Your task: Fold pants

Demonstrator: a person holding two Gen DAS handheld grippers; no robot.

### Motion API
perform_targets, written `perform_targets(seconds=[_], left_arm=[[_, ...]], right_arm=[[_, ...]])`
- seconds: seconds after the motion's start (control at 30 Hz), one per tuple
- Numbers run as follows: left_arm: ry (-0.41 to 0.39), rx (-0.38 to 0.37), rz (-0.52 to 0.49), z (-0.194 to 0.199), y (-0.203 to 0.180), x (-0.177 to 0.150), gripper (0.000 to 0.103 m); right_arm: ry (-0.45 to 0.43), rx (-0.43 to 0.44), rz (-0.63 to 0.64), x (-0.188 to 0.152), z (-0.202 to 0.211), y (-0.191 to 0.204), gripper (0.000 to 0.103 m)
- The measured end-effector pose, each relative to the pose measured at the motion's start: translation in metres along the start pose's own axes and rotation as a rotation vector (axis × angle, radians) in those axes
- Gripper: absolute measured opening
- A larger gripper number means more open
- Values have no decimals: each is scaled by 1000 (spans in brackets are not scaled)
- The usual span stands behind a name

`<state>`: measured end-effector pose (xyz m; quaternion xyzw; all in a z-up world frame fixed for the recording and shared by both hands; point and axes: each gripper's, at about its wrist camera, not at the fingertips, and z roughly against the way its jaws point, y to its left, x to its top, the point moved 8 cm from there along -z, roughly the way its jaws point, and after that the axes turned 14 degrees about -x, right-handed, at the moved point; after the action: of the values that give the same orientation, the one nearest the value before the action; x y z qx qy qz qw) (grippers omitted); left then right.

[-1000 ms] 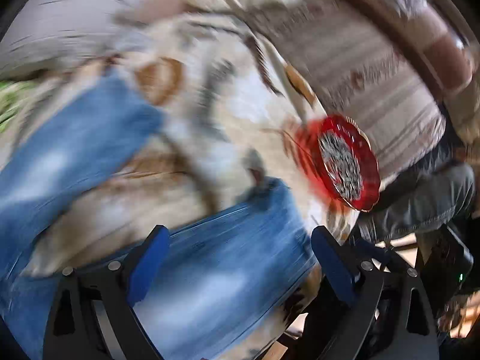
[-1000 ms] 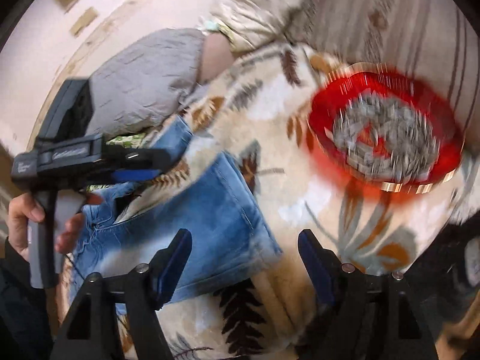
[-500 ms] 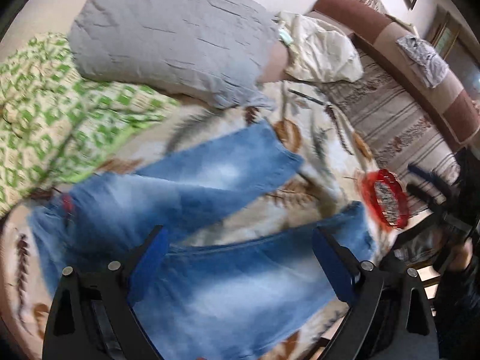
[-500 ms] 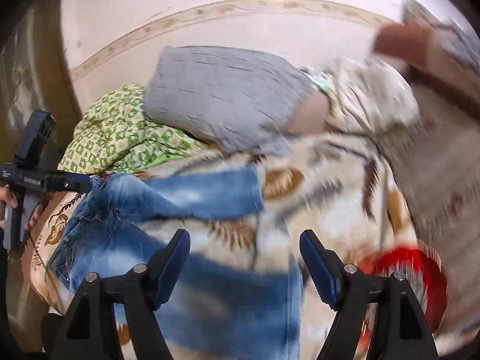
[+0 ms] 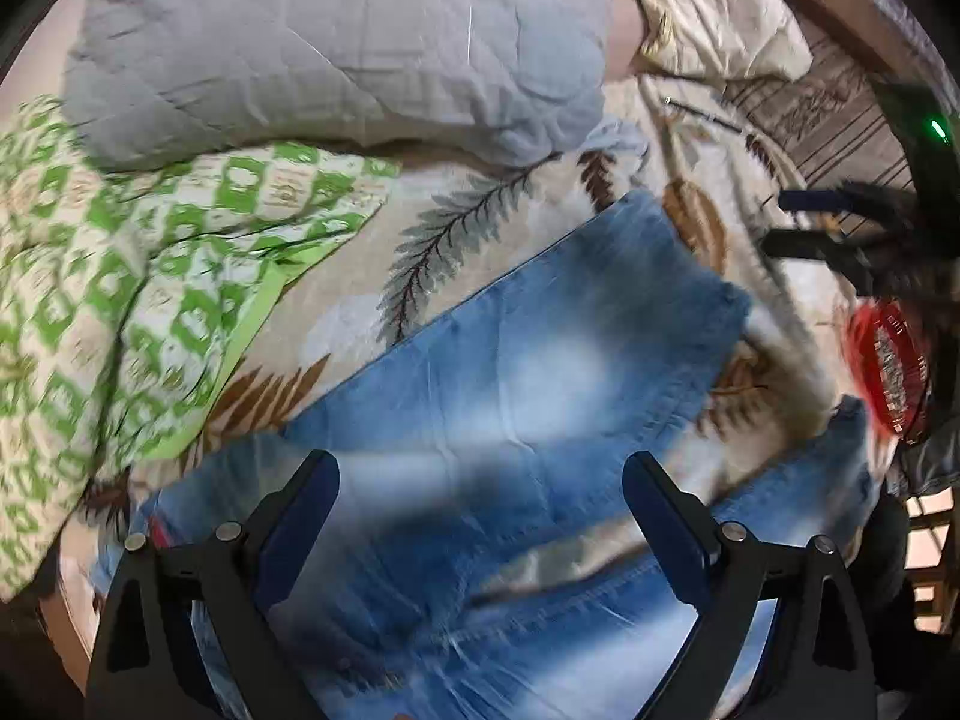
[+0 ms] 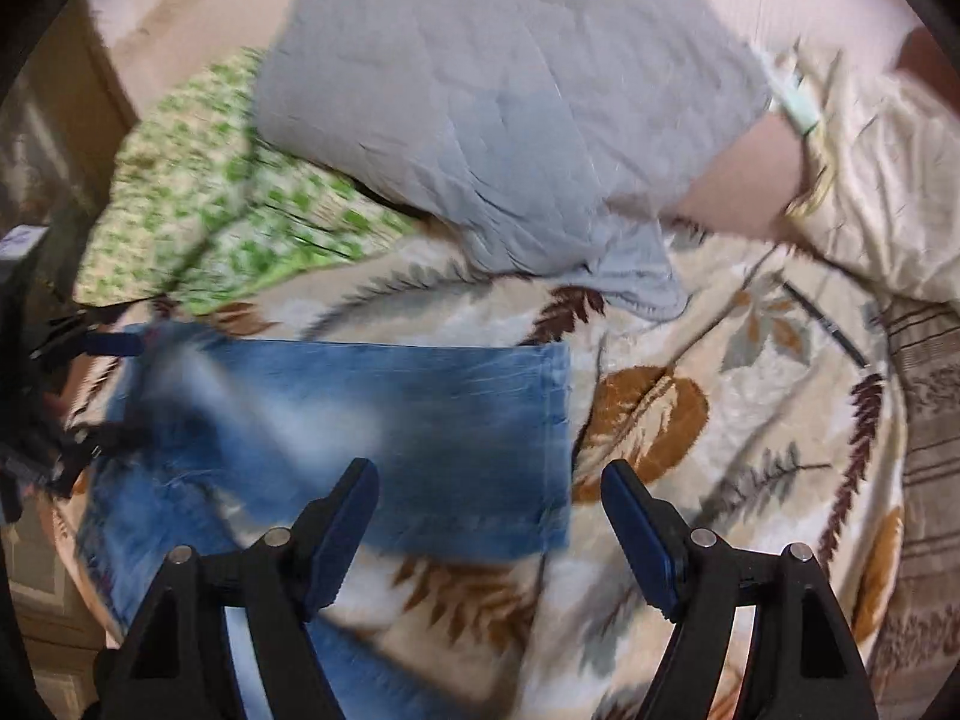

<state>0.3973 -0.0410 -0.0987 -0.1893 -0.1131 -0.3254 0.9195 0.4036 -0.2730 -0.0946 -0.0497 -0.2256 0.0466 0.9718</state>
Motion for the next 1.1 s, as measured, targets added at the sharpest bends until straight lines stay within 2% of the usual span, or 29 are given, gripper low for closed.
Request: perform_targets(seconds=[0.13,0.3,0.57,0.67,0.7,0.73,0.77,0.8,0.83,0.87,0.93,1.1], left_arm=[[31,18,-56,-27,16,12,95],[70,47,-58,-60,44,30,95],[164,30,-30,-108,72,38,95],[186,18,-11,-117,75,37,90],[177,10,-13,-115,73,38,82],[174,6,-12,-113,72,38,67],[170,10,-11,-110,71,40,41],[165,14,-9,-107,71,42,22],[174,-8,-2,-105,68,42,10],[192,-14,-18,-105,64,40,8],[209,11,-58,-106,59,38,7],[168,57,-62,-93,48,44,7]], right_arm=[[65,-14,43,15,-53,-2,79],[117,13,43,28,-106,0,79],[134,46,114,39,-139,21,79],[127,38,142,39,-145,25,76],[125,30,145,39,-146,24,70],[123,23,146,39,-147,22,60],[118,10,151,39,-148,20,53],[111,7,155,40,-147,18,38],[106,20,154,41,-146,17,27],[101,51,155,40,-143,18,22],[79,42,177,40,-138,20,19],[24,13,199,43,-120,20,18]])
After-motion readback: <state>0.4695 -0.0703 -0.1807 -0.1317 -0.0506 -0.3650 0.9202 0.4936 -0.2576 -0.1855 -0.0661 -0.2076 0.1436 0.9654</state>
